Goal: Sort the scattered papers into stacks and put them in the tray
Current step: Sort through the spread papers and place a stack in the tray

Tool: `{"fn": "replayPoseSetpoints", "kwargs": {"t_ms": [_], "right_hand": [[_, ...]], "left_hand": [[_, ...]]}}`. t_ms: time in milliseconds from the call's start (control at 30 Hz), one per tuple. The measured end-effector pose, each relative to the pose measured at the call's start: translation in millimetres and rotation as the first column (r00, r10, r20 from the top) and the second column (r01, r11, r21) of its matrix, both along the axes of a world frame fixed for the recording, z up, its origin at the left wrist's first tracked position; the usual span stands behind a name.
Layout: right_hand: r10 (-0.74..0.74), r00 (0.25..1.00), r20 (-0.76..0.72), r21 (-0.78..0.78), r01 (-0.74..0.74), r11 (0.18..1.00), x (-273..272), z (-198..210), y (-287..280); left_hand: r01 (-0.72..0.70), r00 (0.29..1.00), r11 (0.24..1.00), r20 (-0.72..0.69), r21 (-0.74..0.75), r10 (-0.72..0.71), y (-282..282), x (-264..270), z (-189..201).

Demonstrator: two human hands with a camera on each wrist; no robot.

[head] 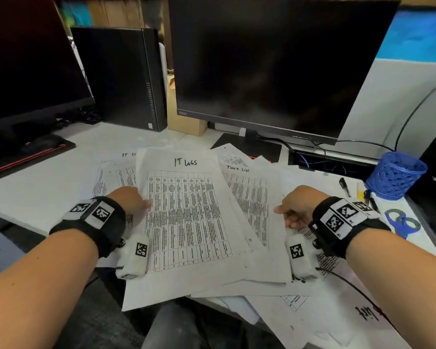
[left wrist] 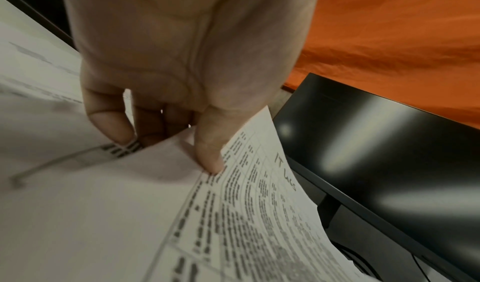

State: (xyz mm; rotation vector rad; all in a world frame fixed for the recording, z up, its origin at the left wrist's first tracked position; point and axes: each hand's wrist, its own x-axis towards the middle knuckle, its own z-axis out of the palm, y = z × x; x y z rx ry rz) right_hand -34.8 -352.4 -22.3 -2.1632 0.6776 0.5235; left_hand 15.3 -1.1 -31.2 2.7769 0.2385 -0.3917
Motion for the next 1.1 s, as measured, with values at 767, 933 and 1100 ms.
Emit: {"fn": "replayPoseSetpoints", "kwargs": {"t_ms": [767, 933, 1100], "right_hand": [[0.123, 0.947, 0.297, -0.101, -0.097, 0.99, 25, 15, 23], [0.3, 0.953, 0.035, -0.567, -0.228, 0.791, 31, 15, 4], [0.041, 0.987, 0.157, -0.204, -0.008, 0.979, 49, -2, 2]], "left_hand": [[-0.149, 0.932, 0.608, 0.096, -0.78, 0.351, -19, -12, -5], [-0.143, 0.94, 0.785, 0.166, -0.603, 0.298, -15, -15, -16], [-0.163, 0.946, 0.809, 0.144, -0.564, 0.291, -17, -13, -19]]}}
